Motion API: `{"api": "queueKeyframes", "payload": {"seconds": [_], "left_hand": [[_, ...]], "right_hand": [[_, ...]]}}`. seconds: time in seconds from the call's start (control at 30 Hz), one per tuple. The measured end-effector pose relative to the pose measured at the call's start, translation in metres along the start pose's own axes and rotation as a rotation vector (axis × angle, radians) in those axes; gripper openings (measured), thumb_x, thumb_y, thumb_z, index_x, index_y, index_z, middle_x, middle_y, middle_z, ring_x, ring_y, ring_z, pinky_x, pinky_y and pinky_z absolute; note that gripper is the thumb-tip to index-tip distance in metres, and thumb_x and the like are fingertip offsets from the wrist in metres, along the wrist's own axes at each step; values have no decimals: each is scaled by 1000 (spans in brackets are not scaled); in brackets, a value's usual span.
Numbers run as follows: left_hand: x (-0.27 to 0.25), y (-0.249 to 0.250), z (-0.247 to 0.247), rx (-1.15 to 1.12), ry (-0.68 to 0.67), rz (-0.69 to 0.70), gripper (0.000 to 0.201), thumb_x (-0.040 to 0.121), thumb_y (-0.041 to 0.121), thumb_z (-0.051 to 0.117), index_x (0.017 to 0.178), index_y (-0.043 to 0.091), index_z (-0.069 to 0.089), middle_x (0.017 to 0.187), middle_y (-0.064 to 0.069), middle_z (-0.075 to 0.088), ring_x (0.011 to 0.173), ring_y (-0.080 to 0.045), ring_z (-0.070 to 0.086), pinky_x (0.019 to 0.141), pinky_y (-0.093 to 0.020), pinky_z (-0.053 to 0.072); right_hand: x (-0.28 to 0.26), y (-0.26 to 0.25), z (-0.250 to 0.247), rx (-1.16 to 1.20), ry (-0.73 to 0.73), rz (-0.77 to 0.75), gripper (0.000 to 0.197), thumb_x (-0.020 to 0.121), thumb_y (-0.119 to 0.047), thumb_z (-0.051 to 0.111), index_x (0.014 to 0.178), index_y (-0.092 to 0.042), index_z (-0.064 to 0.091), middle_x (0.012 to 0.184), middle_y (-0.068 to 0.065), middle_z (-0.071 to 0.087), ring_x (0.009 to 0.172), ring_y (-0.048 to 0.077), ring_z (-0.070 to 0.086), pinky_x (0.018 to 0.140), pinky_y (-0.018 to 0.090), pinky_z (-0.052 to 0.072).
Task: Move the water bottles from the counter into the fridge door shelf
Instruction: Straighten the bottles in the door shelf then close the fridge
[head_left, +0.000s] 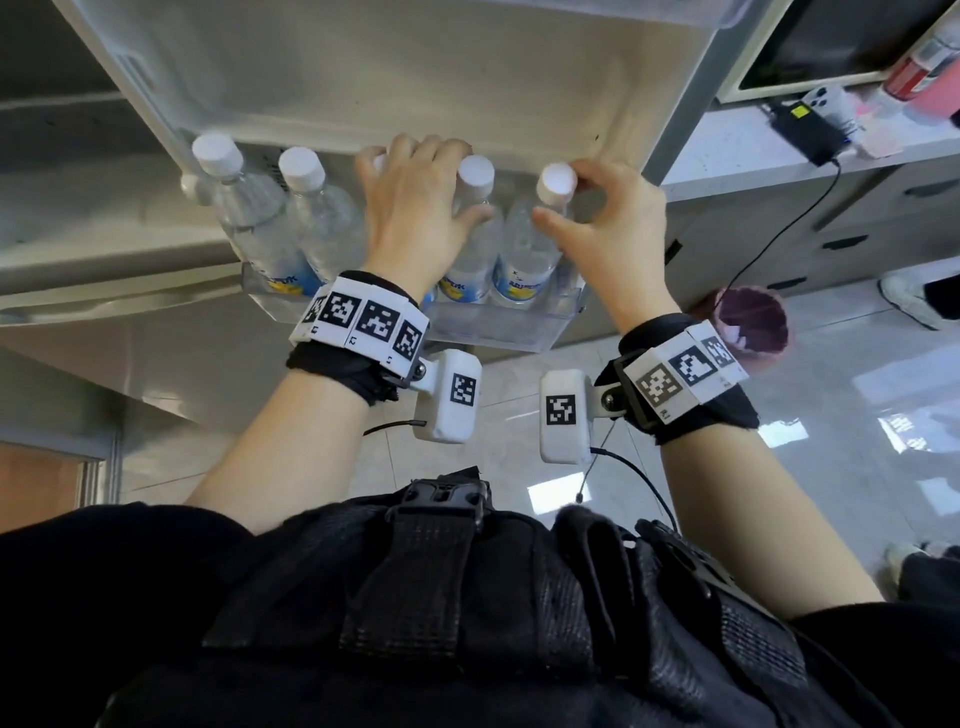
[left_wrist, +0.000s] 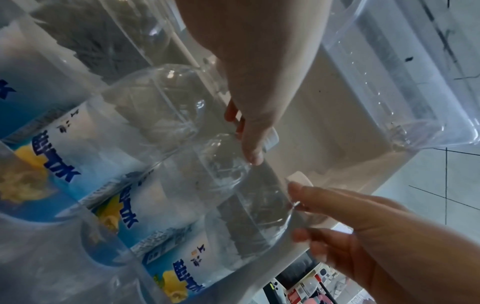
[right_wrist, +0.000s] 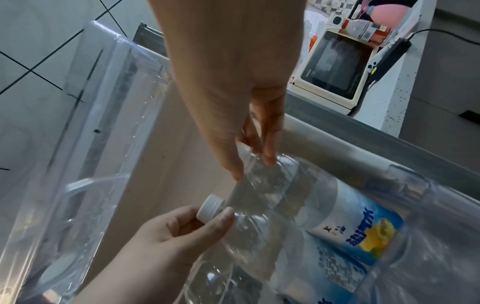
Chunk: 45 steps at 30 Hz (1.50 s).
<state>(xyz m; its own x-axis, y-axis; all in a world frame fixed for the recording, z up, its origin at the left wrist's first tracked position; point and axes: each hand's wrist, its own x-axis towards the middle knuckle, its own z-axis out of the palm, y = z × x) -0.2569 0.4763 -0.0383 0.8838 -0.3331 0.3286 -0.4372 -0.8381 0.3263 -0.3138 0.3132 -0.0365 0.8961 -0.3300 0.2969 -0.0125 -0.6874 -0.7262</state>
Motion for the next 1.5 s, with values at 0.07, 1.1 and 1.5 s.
{"api": "queueKeyframes", "payload": {"seconds": [0.07, 1.1, 1.5], "left_hand": [[0, 4, 4, 10, -5, -9, 47, 85, 43, 60, 119, 13, 49, 114, -10, 62, 113, -28, 48, 111, -47, 16], [-9, 4, 3, -79, 87, -34, 39, 84, 37, 64, 108, 9, 52, 83, -11, 69, 115, -31, 51, 119, -36, 5], [-15, 6, 4, -125, 159, 6, 33, 83, 31, 58, 110, 13, 58, 114, -4, 65, 107, -21, 58, 118, -41, 12]], "right_hand": [[3, 2, 0, -14, -52, -10, 41, 71, -29, 76, 105, -11, 63, 102, 3, 62, 89, 11, 53, 72, 15, 36], [14, -5, -3, -61, -241, -23, 36, 72, -29, 76, 92, -4, 60, 87, 10, 62, 84, 33, 61, 75, 47, 54], [3, 4, -14, 248, 488, 61, 21, 86, -33, 59, 85, -17, 45, 79, -6, 45, 69, 10, 44, 66, 19, 39]]}}
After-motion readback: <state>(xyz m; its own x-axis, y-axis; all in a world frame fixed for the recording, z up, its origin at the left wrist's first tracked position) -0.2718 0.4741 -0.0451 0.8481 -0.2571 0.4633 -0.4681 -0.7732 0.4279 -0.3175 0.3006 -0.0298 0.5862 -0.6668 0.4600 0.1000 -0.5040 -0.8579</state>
